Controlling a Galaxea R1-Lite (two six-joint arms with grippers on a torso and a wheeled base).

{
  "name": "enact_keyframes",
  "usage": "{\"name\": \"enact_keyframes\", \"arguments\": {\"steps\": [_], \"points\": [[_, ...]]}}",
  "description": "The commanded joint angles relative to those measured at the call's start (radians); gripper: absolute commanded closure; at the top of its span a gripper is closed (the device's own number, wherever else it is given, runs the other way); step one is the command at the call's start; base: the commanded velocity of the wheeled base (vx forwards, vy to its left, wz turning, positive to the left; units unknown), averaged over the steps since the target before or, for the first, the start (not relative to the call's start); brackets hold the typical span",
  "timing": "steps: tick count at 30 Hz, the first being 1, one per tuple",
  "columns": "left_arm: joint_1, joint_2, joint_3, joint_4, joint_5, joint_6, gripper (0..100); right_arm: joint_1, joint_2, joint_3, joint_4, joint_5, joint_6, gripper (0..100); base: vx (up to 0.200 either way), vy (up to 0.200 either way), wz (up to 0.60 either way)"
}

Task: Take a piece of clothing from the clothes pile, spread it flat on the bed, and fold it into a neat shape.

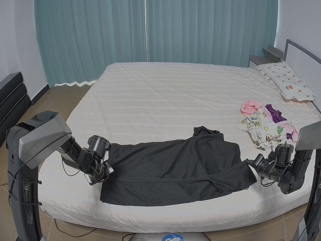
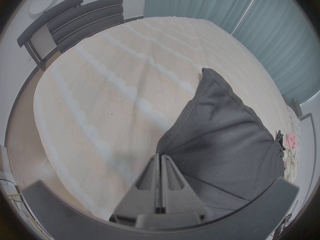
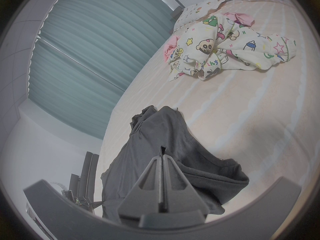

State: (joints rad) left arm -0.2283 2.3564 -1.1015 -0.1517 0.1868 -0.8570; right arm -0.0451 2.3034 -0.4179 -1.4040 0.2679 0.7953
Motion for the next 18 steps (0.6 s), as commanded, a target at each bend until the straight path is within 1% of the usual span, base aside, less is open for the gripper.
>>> {"name": "enact_keyframes", "arguments": {"steps": [1, 7, 8, 9, 10, 16, 18], "points": [[0.001, 0.007, -0.005, -0.003, -0.001, 0.000, 100, -0.001, 0.014, -0.016, 0.000, 0.002, 0.001, 100, 0.000, 0.000, 0.00], [0.001, 0.009, -0.017, -0.008, -0.004, -0.002, 100, -0.001, 0.062, -0.056, 0.007, -0.004, 0.002, 100, 0.000, 0.000, 0.00], [0.001, 0.009, -0.017, -0.008, -0.006, -0.002, 100, -0.001, 0.067, -0.058, 0.007, -0.004, 0.001, 0, 0.000, 0.000, 0.00], [0.001, 0.009, -0.017, -0.008, -0.006, -0.002, 100, -0.001, 0.067, -0.058, 0.007, -0.004, 0.001, 0, 0.000, 0.000, 0.00], [0.001, 0.009, -0.021, -0.008, -0.006, -0.008, 0, -0.001, 0.073, -0.067, 0.002, -0.004, 0.002, 0, 0.000, 0.000, 0.00], [0.001, 0.006, -0.020, -0.008, -0.023, -0.013, 0, -0.006, 0.071, -0.071, -0.001, -0.002, 0.007, 0, 0.000, 0.000, 0.00], [0.003, 0.000, -0.009, -0.006, -0.043, -0.014, 0, -0.013, 0.057, -0.068, -0.010, -0.004, 0.044, 0, 0.000, 0.000, 0.00]]}}
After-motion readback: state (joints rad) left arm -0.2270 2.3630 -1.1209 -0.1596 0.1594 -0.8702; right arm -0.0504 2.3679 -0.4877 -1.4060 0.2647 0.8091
